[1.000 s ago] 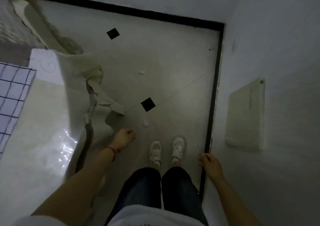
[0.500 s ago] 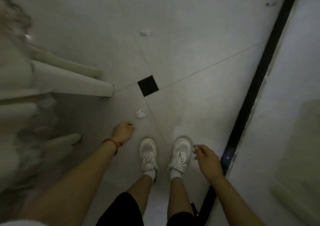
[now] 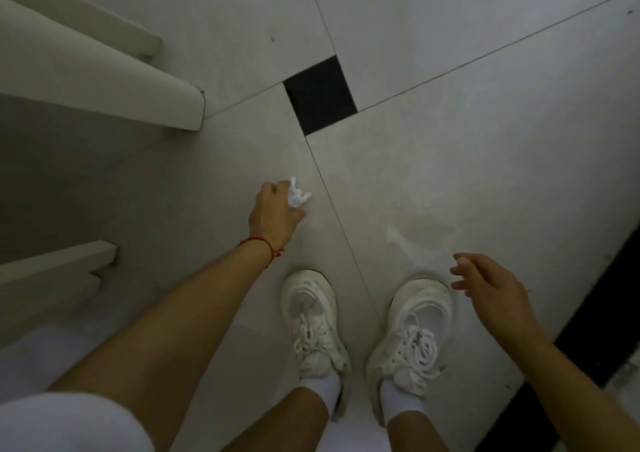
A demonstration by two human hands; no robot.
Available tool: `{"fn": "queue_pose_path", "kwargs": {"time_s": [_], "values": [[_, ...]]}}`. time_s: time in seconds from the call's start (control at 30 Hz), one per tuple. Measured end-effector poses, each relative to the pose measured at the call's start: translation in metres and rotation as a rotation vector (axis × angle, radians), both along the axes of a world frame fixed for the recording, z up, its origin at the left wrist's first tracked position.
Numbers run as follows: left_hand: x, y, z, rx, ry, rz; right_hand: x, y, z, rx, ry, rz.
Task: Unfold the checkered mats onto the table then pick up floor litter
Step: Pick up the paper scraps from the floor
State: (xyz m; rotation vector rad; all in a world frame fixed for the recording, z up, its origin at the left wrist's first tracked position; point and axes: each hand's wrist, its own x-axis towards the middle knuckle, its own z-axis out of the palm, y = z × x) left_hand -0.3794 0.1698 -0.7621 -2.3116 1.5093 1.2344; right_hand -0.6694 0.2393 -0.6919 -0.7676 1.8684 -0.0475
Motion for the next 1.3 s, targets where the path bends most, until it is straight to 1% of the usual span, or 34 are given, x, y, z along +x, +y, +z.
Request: {"fn": "queue_pose_path", "kwargs": {"time_s": [0.1, 0.2, 0.27, 0.4, 0.5, 0.6, 0.77, 0.87, 1.0, 1.07, 1.17, 1.3], "values": [[-0.005, 0.004, -0.02, -0.079, 0.001, 0.077, 0.002, 0.006, -0.009, -0.004, 0.008, -0.015], [-0.008, 0.001, -0.023, -0.073, 0.001, 0.107, 0.003, 0.008, -0.01, -0.015, 0.035, -0.049], [-0.011, -0.003, -0.014, -0.08, 0.019, 0.178, 0.004, 0.006, -0.005, -0.021, 0.045, -0.083], [-0.03, -0.013, 0.033, -0.162, 0.113, 0.446, 0.013, -0.001, 0.019, -0.064, 0.026, -0.166], [-0.046, -0.021, 0.081, -0.175, 0.193, 0.591, 0.022, -0.006, 0.053, -0.096, 0.009, -0.238], [-0.056, -0.031, 0.137, -0.175, 0.232, 0.669, 0.028, -0.012, 0.097, -0.107, -0.011, -0.264], [-0.06, -0.046, 0.251, -0.214, 0.27, 0.672, 0.027, -0.027, 0.192, -0.121, -0.028, -0.253], [-0.058, -0.055, 0.322, -0.229, 0.3, 0.671, 0.023, -0.041, 0.262, -0.161, -0.029, -0.201], [-0.054, -0.066, 0.419, -0.246, 0.365, 0.648, 0.017, -0.056, 0.356, -0.204, -0.036, -0.193], [-0.051, -0.076, 0.465, -0.272, 0.353, 0.637, 0.011, -0.065, 0.397, -0.236, -0.045, -0.192], [-0.047, -0.092, 0.515, -0.309, 0.311, 0.618, 0.001, -0.083, 0.444, -0.28, -0.047, -0.211], [-0.058, -0.118, 0.566, -0.337, 0.309, 0.648, -0.008, -0.118, 0.48, -0.272, -0.055, -0.21]]}}
